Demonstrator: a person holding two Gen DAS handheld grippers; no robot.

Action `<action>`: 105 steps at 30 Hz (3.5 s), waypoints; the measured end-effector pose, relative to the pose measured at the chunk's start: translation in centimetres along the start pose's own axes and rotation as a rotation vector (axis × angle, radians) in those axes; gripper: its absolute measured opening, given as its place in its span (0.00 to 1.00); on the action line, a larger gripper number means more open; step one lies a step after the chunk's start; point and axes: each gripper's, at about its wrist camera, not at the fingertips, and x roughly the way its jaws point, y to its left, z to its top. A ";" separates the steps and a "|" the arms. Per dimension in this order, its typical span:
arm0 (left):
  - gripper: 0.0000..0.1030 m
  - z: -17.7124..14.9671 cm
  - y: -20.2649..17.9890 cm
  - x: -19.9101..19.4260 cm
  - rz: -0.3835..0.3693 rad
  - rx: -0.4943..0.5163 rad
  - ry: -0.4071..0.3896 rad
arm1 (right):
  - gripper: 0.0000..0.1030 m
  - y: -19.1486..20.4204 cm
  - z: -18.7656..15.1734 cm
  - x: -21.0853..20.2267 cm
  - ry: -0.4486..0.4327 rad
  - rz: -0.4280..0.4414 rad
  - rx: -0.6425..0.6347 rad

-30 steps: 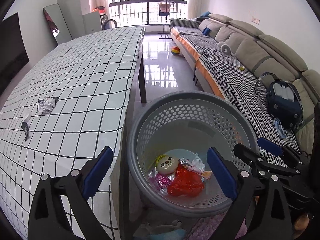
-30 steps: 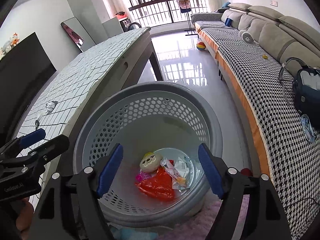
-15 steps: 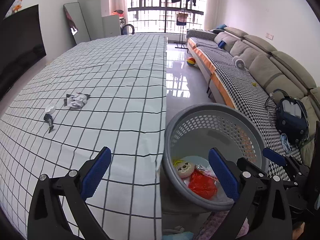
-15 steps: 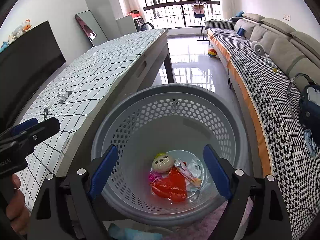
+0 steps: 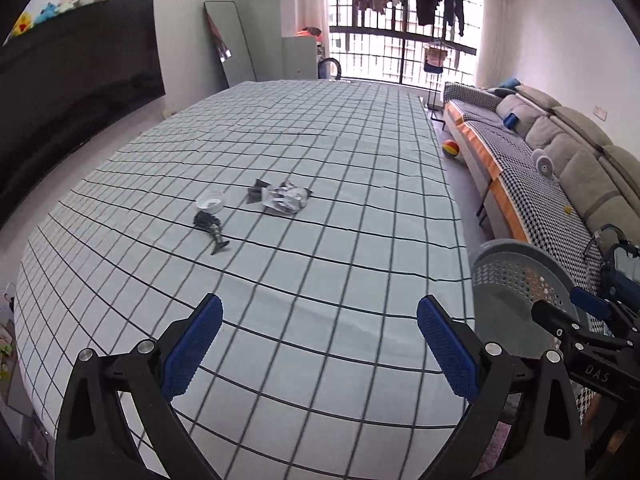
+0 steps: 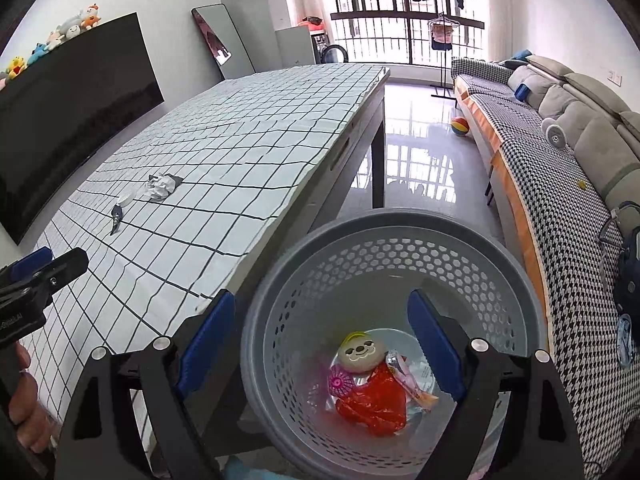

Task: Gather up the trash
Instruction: 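Move both tools back over the table toward the crumpled white paper, then close the right tool on the crumpled white paper and lift it, then grasp the dark toy fish with the left tool while the right tool holds the paper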

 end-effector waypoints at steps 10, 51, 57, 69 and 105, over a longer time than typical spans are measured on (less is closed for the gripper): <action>0.93 0.2 7.1 1.0 0.101 -0.079 -0.008 | 0.82 7.9 4.0 3.3 0.006 0.039 -0.188; 0.93 0.3 15.4 7.5 0.145 -0.217 0.047 | 0.57 24.4 12.5 20.5 0.165 0.021 -0.418; 0.93 0.3 15.3 7.5 0.148 -0.217 0.046 | 0.44 24.8 11.6 19.4 0.138 0.021 -0.446; 0.93 0.3 15.3 7.5 0.153 -0.219 0.049 | 0.41 22.9 9.3 14.7 0.112 0.063 -0.422; 0.87 5.7 12.6 15.3 0.201 -0.170 0.235 | 0.41 13.3 4.0 6.1 0.056 0.128 -0.200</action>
